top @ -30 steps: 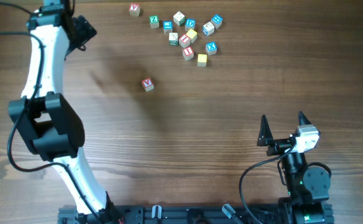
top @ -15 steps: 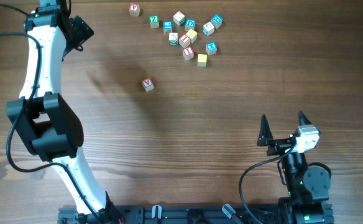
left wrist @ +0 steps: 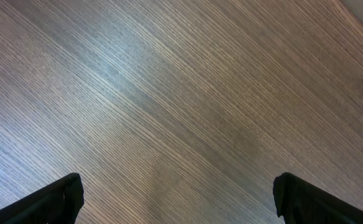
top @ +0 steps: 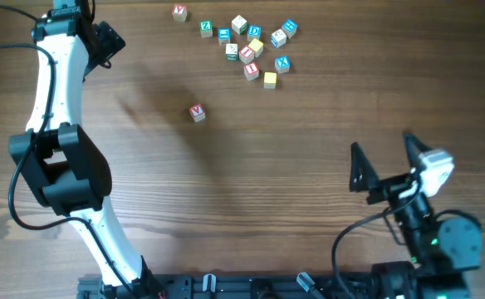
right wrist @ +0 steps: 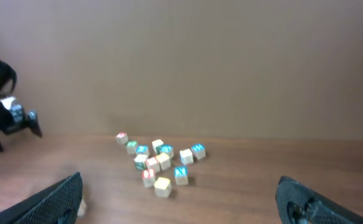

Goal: Form a circle
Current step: 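Reach the right gripper forward to the block cluster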

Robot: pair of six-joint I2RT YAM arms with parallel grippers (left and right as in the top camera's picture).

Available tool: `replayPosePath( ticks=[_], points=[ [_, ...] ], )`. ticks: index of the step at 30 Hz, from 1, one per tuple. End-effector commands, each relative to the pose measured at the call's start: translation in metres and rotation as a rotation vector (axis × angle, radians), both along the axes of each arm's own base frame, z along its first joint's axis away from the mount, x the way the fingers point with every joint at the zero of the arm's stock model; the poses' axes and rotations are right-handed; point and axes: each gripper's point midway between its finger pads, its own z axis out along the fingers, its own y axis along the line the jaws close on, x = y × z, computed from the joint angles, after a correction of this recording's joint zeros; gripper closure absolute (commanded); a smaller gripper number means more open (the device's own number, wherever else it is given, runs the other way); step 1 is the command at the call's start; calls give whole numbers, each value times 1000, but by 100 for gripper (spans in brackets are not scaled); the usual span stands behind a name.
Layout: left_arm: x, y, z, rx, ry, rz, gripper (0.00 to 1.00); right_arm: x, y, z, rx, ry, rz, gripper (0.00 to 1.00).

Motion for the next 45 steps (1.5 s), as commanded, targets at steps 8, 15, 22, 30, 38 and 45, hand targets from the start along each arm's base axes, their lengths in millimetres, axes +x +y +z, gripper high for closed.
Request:
replayPosePath(
  ticks=[8,15,22,30,38,45],
  points=[
    [1,3,6,15,-10,2,0,91,44,88,-3,348,225,0],
    [1,3,6,15,-10,2,0,176,65,51,38,672,307,0],
    [1,3,6,15,-10,2,0,235,98,-62,27,913,357,0],
    [1,3,6,15,-10,2,0,265,128,-186,107,1149,205,43],
    [1,3,6,15,-10,2,0,274,152,-227,-236,1021,-87,32],
    [1,3,6,15,-10,2,0,271,160,-260,-271,1054,-92,28]
  ],
)
